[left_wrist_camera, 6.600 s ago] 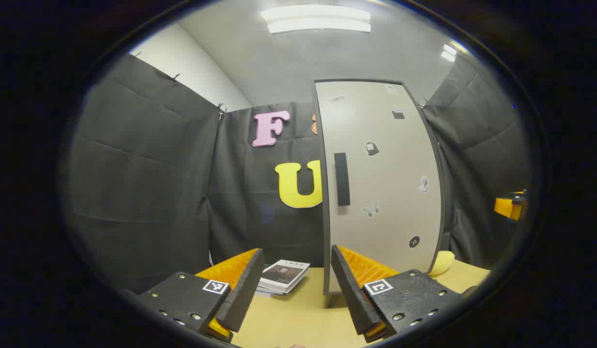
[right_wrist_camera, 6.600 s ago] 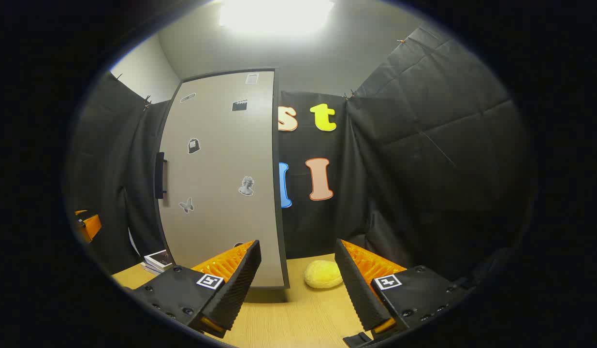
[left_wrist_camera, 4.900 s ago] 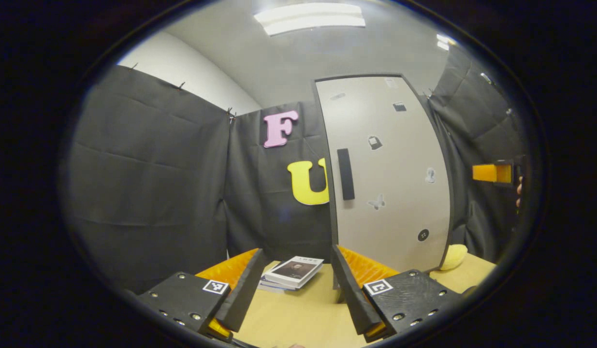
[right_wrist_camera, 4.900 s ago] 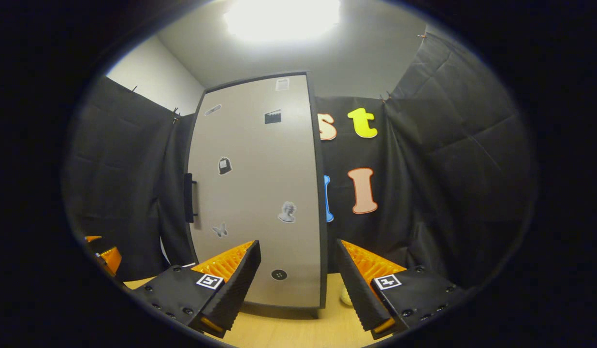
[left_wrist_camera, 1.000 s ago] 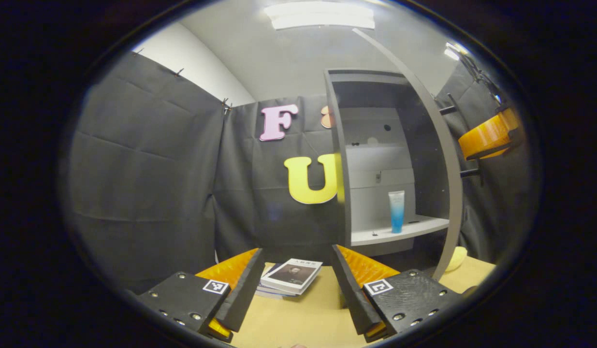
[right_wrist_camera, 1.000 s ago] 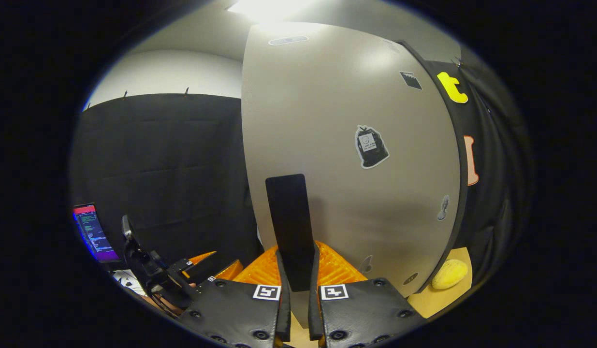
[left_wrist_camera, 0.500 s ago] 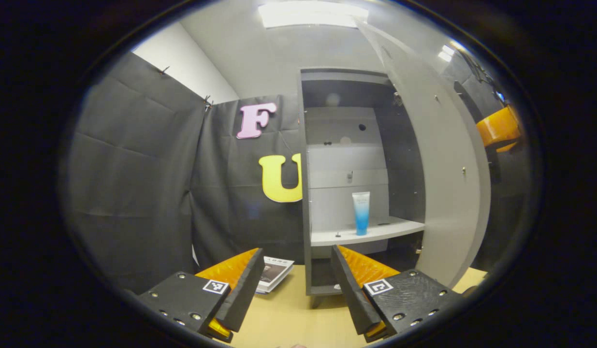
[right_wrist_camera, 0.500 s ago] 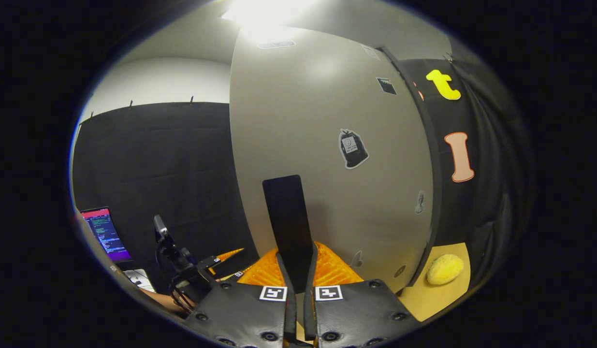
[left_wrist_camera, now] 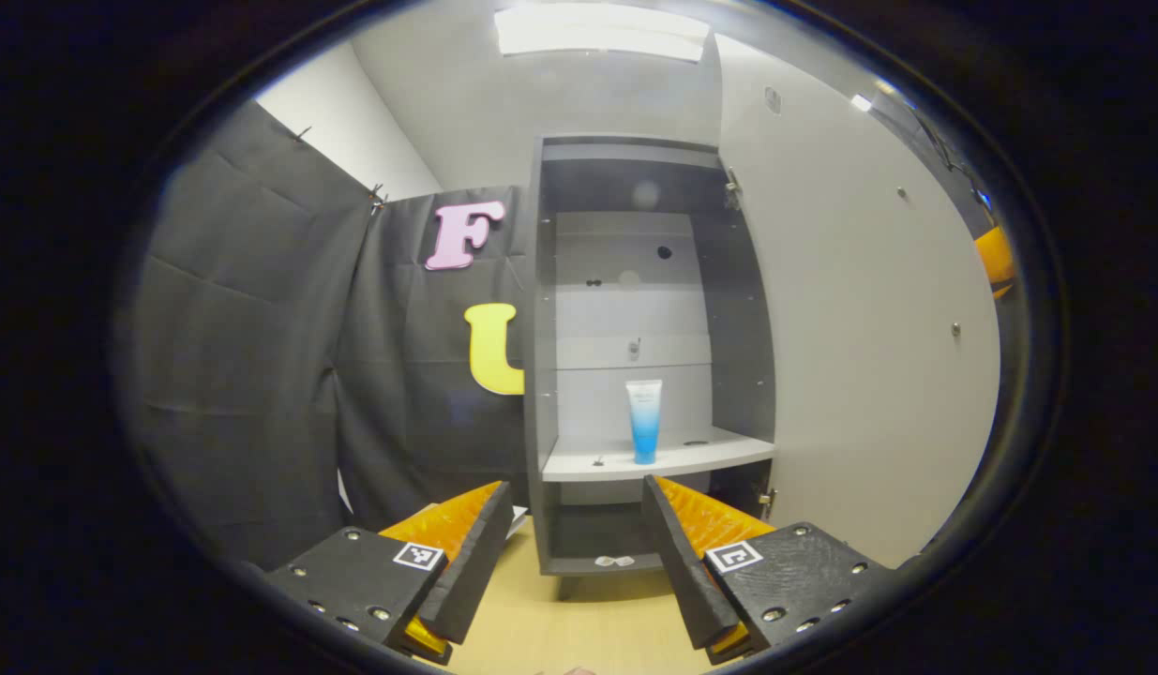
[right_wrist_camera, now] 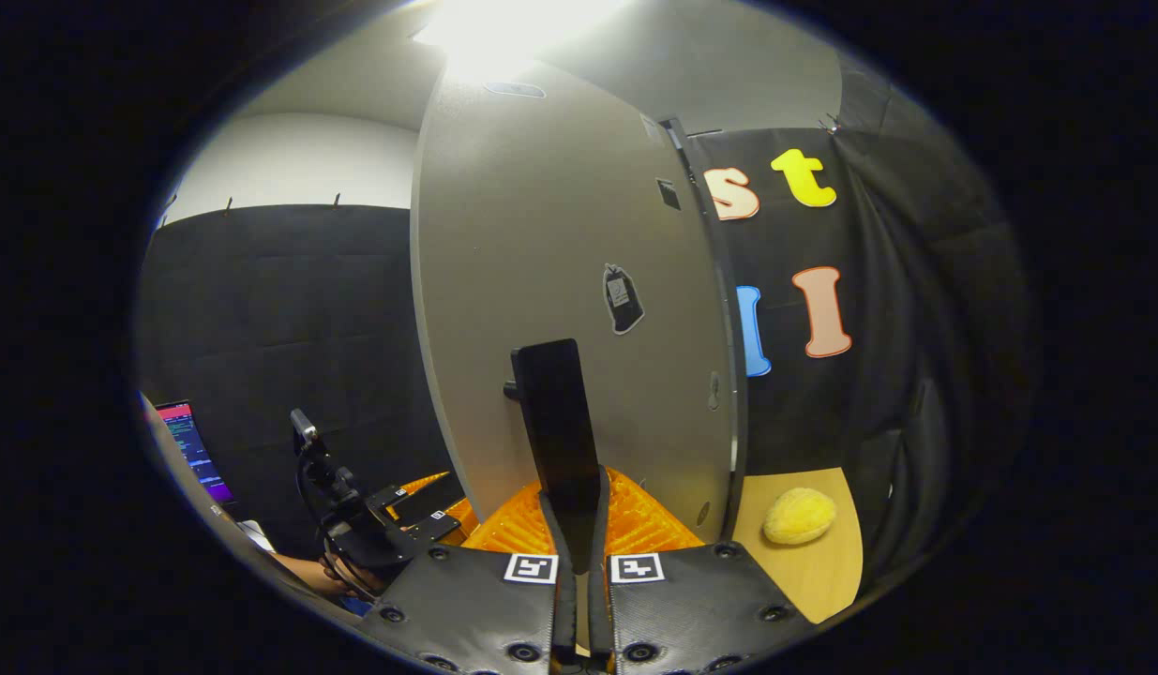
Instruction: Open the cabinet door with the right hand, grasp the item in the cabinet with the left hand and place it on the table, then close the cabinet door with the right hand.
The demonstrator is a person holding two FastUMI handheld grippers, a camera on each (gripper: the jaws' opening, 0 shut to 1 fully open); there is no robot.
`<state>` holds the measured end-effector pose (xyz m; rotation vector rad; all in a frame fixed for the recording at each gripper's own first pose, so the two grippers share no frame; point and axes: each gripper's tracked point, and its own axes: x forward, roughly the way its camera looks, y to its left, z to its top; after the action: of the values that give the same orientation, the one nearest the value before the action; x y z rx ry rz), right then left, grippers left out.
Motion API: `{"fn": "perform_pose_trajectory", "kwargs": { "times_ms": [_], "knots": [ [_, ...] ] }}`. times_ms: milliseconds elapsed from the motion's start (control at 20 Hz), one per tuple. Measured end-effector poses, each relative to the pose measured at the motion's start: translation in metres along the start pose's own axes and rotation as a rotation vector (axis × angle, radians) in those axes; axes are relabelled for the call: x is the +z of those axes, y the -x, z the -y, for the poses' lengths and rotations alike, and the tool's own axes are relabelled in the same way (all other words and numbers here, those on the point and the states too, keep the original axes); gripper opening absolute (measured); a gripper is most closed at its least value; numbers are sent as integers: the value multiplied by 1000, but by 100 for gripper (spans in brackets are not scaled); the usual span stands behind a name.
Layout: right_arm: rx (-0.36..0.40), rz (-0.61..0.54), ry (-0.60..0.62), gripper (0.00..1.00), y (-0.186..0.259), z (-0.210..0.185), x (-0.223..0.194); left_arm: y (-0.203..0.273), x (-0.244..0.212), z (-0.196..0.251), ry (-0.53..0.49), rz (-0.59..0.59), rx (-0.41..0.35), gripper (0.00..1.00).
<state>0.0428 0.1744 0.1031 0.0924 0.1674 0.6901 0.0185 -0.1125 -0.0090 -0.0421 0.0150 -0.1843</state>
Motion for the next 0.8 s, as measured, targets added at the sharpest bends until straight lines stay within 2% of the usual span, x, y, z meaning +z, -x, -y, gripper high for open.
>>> {"fn": "perform_pose_trajectory", "kwargs": {
  "times_ms": [100,150,400,550,700,750,800],
  "knots": [
    [-50,12,-5,2,6,13,4,2,3,16,-7,6,-24,84],
    [-76,18,-4,6,6,21,6,4,2,24,-9,9,-36,84],
    [-224,64,41,6,10,60,13,8,4,50,-9,1,-60,84],
    [-186,87,0,2,10,50,12,7,7,59,-33,-4,-58,84],
    [-188,78,2,7,20,55,10,6,18,66,-43,8,-54,84],
    [-183,82,-2,14,29,53,7,5,22,67,-46,15,-53,84],
    [-175,85,-11,14,38,53,5,2,27,69,-49,21,-55,84]
  ]
}}
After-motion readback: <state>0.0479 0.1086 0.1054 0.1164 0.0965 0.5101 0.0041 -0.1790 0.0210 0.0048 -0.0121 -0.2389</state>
